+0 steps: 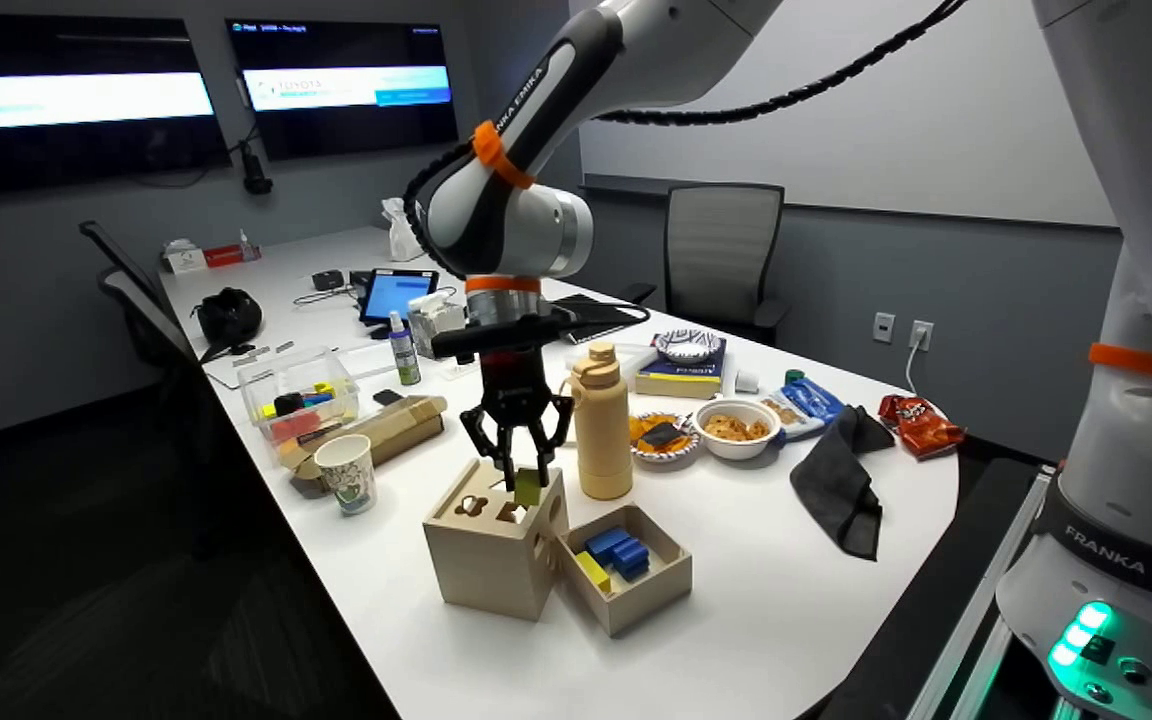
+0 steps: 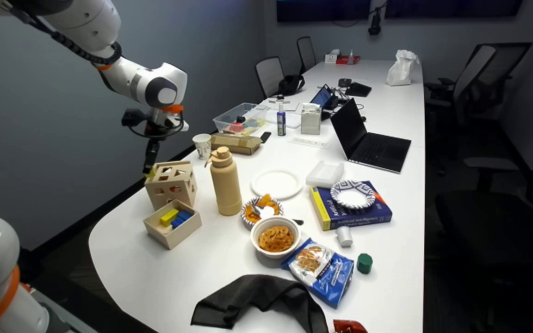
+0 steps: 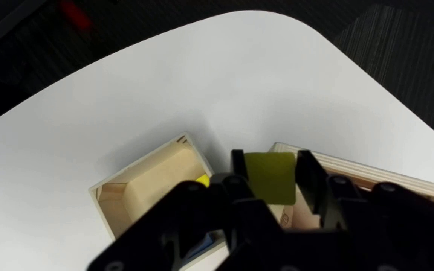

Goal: Put a yellow item in the cube

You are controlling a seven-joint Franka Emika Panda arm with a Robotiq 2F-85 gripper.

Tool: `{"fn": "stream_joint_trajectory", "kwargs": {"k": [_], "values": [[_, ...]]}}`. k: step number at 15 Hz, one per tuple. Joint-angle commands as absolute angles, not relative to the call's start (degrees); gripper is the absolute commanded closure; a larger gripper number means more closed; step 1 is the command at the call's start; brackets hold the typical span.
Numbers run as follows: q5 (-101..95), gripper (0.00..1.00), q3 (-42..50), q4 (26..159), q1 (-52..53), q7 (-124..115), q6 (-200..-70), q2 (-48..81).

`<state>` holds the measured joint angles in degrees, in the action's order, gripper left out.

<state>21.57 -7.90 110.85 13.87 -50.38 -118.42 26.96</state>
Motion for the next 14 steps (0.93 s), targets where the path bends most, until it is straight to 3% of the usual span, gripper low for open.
{"fn": "stream_joint_trajectory", "kwargs": {"k": [1, 14], "values": [[21.19, 0.87, -7.46, 104.82, 14.32, -52.91, -114.68, 30.38], [22.98, 0.87, -7.48, 97.51, 13.56, -52.93, -113.58, 38.10]]}}
